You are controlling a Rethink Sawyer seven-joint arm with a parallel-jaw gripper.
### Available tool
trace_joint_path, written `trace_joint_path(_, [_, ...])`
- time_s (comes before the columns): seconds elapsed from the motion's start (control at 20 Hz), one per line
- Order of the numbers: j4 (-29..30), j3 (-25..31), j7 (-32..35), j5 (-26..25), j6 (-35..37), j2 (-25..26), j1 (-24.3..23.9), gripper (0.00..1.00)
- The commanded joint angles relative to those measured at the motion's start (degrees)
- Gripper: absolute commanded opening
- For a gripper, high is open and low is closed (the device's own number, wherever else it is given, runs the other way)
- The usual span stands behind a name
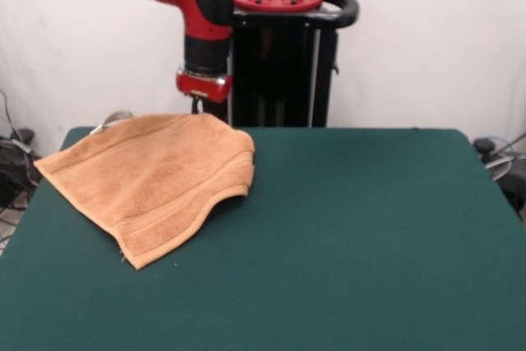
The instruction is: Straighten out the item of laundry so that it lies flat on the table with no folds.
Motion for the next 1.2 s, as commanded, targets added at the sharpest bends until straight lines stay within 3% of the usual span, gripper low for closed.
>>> trace_joint_path(0.05, [-9.6, 4.1, 13.7, 7.7, -3.4, 10.9, 1.5, 0.0])
trace_joint_path(0.45, [-13.3, 5.4, 11.6, 8.3, -3.0, 12.9, 0.7, 0.0])
trace_joint_path(0.6, [-11.2, 4.6, 9.2, 11.4, 6.4, 9.7, 3.1, 0.0])
trace_joint_path(0.7, [-10.6, 5.5, 7.7, 10.8, 15.2, 7.8, 1.9, 0.0])
trace_joint_path(1.2, [-6.8, 6.6, 6.9, 6.7, 32.7, 2.6, -0.6, 0.0])
